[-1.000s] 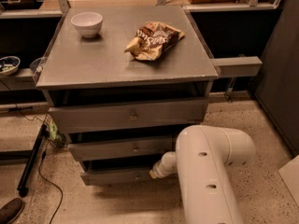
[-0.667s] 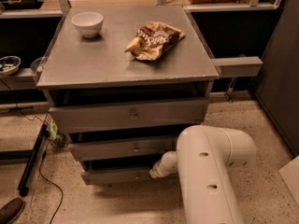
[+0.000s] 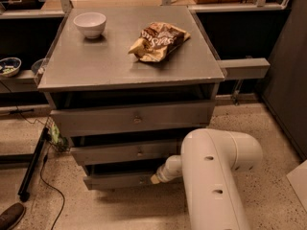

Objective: Close bottom drawer

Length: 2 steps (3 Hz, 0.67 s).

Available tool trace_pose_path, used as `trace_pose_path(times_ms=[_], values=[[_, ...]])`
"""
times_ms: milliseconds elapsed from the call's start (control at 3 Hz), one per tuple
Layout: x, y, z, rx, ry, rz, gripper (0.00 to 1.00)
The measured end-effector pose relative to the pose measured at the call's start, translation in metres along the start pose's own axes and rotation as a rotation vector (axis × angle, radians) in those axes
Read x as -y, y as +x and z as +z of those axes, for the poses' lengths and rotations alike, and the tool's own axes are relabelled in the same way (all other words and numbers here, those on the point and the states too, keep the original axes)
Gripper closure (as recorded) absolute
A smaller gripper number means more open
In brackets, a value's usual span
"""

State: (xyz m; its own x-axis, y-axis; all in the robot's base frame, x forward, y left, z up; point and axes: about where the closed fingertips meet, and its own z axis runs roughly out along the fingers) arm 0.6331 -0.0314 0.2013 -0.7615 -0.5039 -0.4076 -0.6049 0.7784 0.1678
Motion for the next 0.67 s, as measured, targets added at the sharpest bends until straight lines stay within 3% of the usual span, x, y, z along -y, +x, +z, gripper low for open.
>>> trace_pose_path(times_ms=[333,667], values=[[-0.0001,0.0001,0.0001,0.0,0.0,0.0,0.0],[-0.0001,0.0001,0.0001,0.0,0.0,0.0,0.0]])
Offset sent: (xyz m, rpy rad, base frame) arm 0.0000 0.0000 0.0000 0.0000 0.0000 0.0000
